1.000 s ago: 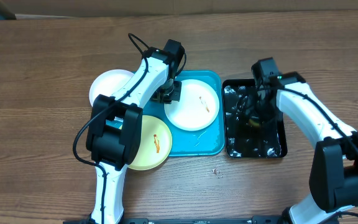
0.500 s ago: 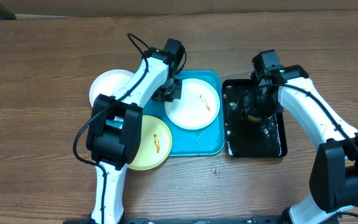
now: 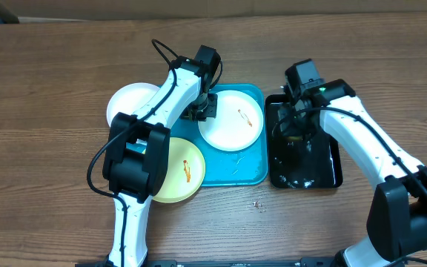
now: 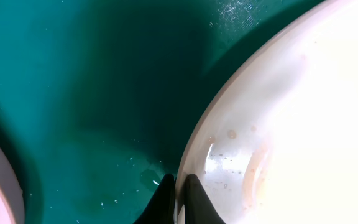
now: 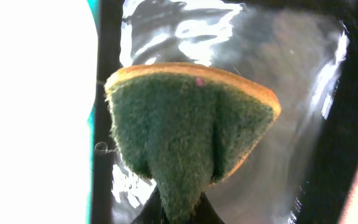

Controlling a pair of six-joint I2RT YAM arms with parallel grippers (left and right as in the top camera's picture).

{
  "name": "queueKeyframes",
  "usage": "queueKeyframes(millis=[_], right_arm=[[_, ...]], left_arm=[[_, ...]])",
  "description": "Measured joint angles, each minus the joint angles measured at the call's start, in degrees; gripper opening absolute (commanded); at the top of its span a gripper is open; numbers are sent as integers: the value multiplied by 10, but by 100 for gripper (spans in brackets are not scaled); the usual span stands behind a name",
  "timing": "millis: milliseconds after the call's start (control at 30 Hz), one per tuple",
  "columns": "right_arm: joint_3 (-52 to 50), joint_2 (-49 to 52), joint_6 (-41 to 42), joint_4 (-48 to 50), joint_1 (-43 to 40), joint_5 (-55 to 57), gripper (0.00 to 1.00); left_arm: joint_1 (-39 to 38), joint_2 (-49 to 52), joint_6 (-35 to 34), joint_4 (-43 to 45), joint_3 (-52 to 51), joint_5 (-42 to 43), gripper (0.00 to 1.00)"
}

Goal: Clean dirty plates on tray and stack at the side
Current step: 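Scrub the held white plate with the sponge in the right gripper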

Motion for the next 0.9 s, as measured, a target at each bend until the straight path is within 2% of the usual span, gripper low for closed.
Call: queueKeyframes(millis=[333,500,800,833,900], right_arm=[[1,0,12,153,64,-7,4],[7,23,13,170,96,13,4],[7,131,13,202,103,37,4],[7,136,12,206,103,39,7],[7,141,15,215,103,43,27]], left_arm=[[0,0,0,0,0,9,4],[0,0,0,0,0,9,4],[0,0,0,0,0,11,4],[0,0,0,0,0,11,4],[0,0,0,0,0,11,4]])
